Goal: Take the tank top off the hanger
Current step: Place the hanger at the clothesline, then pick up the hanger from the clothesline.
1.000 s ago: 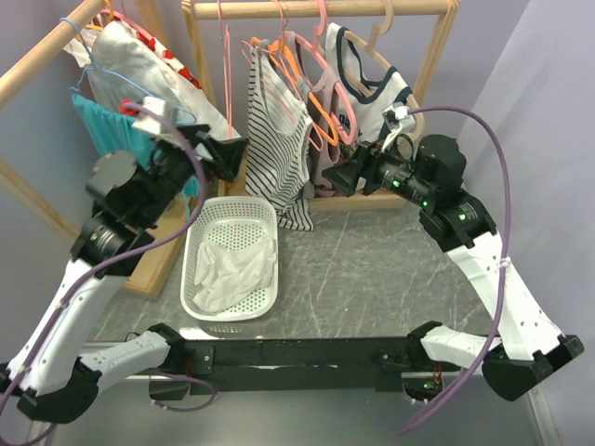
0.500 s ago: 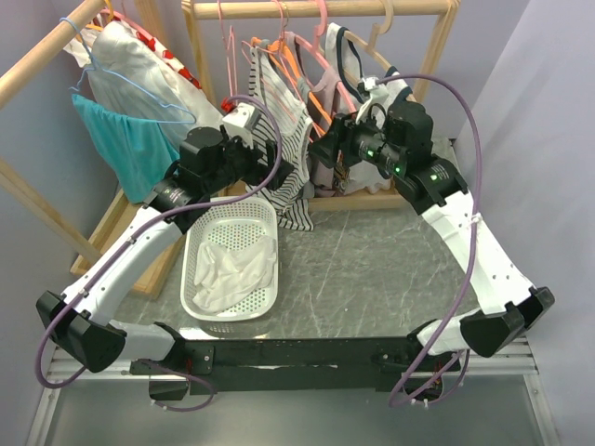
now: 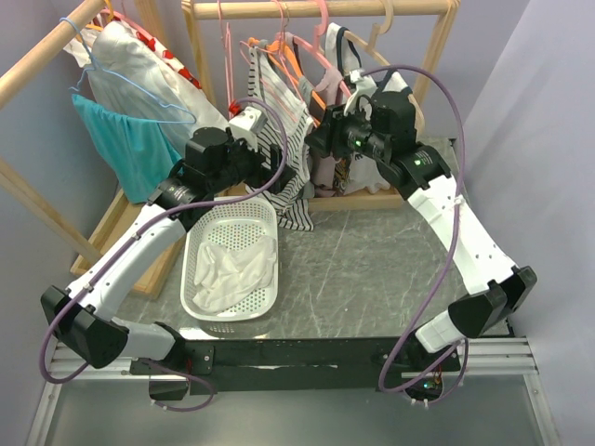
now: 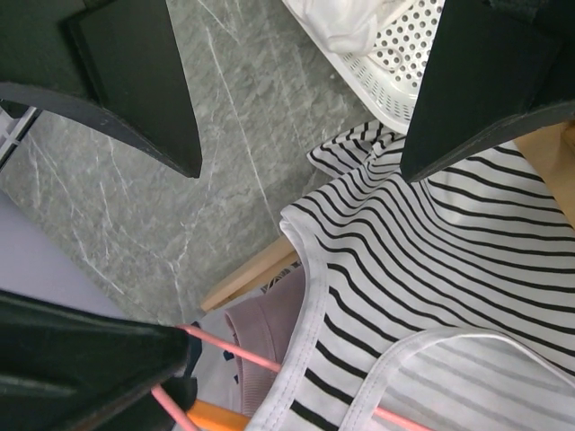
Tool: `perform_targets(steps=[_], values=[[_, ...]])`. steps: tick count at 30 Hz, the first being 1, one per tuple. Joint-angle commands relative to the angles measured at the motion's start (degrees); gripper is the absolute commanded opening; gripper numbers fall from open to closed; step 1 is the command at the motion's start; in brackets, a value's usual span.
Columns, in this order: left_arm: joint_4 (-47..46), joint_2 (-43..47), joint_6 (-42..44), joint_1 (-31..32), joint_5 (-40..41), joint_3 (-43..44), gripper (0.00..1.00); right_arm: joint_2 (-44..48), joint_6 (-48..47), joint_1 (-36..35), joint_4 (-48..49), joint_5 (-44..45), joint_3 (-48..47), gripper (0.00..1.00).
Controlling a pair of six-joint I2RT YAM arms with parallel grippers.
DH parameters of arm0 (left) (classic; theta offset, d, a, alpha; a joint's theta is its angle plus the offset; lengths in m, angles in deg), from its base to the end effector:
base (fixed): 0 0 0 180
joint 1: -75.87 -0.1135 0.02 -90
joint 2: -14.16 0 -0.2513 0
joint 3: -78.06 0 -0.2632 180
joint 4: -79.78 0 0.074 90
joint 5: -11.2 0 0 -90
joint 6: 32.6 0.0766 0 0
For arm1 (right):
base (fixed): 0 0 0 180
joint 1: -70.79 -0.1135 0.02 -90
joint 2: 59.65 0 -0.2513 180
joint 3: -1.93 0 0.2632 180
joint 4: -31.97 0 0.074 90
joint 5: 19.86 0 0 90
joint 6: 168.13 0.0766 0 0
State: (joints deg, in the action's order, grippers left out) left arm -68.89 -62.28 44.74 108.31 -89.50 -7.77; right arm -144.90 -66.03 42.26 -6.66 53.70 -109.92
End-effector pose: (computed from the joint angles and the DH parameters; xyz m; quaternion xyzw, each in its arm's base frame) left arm 0.2935 -0.2034 0.4028 0.1912 0.7609 -0.3038 0.5405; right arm 0.3224 0.1999 0.4511 -0.1990 0.7486 0.3204 0.5453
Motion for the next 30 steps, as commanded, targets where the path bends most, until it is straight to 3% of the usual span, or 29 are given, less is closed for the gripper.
perform_targets(steps=[1,11,19,23,25,30], values=[[-0.49,-0.19,1.85,0.16,0.24,0.57,0.99,-2.19,-1.29,-0.38,1.63,-2.71,-5.12,0.50],[0.13,0.07,1.42,0.16,2.70,0.13,0.99,-6.42,-1.99,-0.73,2.07,-3.68,-9.08,0.50],[1.01,-0.46,1.85,0.16,3.32,0.31,1.00,-9.67,-5.24,-4.60,0.14,5.88,-12.86,0.48],[1.18,-0.55,2.12,0.16,3.93,0.31,0.99,-10.46,-7.26,-6.44,-0.03,10.81,-14.00,0.36],[1.10,-0.37,2.03,0.16,4.02,0.13,0.99,-10.64,-7.53,-7.32,0.14,13.35,-14.27,0.19],[1.18,-0.11,1.94,0.16,4.02,-0.22,0.99,-9.85,-8.23,-8.64,0.84,16.36,-13.83,0.00]])
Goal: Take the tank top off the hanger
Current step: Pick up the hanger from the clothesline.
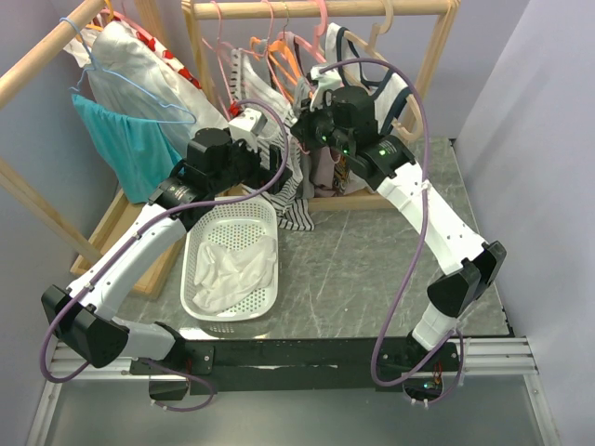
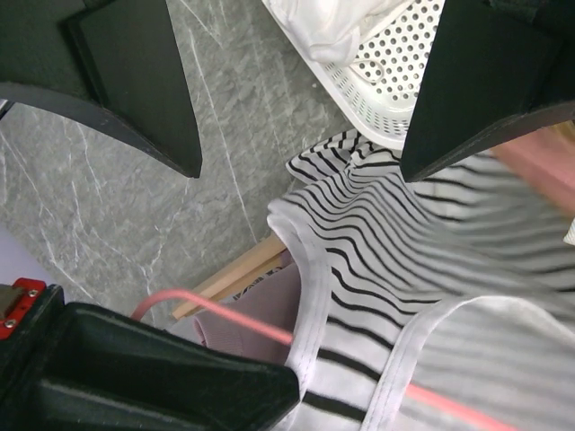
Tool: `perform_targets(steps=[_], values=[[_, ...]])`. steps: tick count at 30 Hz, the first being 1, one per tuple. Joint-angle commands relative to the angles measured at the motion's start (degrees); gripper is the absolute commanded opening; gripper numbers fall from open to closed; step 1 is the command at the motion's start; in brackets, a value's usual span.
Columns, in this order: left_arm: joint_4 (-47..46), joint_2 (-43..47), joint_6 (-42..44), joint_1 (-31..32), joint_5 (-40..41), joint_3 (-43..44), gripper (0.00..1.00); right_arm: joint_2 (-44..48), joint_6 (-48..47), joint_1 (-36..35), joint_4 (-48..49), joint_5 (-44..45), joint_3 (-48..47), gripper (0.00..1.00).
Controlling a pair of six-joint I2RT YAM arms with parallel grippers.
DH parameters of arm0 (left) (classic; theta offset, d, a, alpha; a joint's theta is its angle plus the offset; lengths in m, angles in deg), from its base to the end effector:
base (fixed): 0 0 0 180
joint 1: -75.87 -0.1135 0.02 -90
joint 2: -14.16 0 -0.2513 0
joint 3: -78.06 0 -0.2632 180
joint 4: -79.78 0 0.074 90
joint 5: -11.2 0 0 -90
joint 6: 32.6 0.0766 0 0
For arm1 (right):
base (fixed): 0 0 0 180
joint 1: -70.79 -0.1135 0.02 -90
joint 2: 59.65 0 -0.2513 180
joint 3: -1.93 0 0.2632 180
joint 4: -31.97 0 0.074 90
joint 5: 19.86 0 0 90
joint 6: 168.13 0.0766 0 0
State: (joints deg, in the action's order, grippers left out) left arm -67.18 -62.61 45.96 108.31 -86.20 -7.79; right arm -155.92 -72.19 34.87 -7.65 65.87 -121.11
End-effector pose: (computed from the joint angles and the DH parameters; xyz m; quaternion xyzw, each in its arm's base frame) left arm 0.2969 -0.2004 0.3963 0.1832 0.7748 -0.2730 0.5400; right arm 0.3441 0.2563 0.4484 -0.2245 0.7487 0.2498 0.5716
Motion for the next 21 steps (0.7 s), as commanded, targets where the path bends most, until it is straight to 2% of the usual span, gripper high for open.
perform_targets(steps=[1,8,17,21], values=[[-0.52,0.22,0.72,0.16,0.72,-0.28,0.99,1.43,-2.24,-1.26,2.61,4.19,-1.94,0.00],[-0.35,0.22,0.81,0.16,0.81,-0.29,0.99,5.03,-2.24,-2.66,5.34,7.34,-0.88,0.00],[-0.87,0.84,-0.42,0.16,3.17,-0.81,0.99,12.32,-3.73,-6.17,12.63,19.55,4.57,0.00],[-0.26,0.22,-0.69,0.16,3.36,-0.29,0.99,12.77,-4.70,-7.41,14.48,23.87,6.15,0.00]])
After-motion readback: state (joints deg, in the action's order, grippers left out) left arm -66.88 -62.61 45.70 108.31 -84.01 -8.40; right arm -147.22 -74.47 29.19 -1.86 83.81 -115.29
